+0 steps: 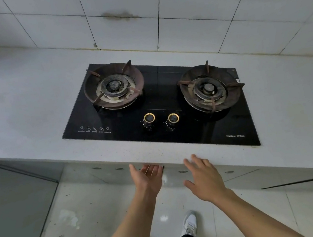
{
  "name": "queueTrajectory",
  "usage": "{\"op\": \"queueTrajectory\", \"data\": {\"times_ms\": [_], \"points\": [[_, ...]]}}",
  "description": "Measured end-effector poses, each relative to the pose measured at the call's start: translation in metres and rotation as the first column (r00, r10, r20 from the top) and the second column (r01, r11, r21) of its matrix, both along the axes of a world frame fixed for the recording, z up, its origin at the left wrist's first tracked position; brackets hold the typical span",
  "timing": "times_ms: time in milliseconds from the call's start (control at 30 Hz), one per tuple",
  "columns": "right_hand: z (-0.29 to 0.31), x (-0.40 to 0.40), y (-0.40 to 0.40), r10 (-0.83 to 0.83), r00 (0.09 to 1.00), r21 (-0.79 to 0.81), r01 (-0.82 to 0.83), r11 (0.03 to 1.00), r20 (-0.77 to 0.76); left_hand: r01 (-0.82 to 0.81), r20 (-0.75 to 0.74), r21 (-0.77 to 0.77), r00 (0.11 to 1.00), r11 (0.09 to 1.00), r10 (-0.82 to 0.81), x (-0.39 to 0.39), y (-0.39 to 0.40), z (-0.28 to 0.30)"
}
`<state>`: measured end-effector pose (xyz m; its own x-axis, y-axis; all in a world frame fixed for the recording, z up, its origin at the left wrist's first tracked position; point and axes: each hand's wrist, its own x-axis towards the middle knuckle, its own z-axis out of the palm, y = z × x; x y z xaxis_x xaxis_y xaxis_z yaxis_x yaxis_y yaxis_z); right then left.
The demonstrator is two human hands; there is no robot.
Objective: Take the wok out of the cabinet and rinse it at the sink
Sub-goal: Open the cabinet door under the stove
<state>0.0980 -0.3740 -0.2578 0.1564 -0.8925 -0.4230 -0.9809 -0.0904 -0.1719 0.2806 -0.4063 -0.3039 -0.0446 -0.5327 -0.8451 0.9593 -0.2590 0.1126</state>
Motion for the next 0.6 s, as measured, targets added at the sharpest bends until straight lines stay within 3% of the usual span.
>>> {"op": "queueTrajectory", "data": {"times_ms": [233,600], "points": [[0.0,0.0,0.0,0.005,1.0,0.031,-0.005,1.0,-0.021,0.033,-0.018,-0.05,0.999,0.998,-0.034,0.006,0.006,-0.017],[-0.002,-0.004,-0.002,0.058,0.997,0.022,-0.057,0.998,-0.047,0.096,0.139,0.047,0.985,0.994,-0.102,0.013,0.039,-0.033]]}}
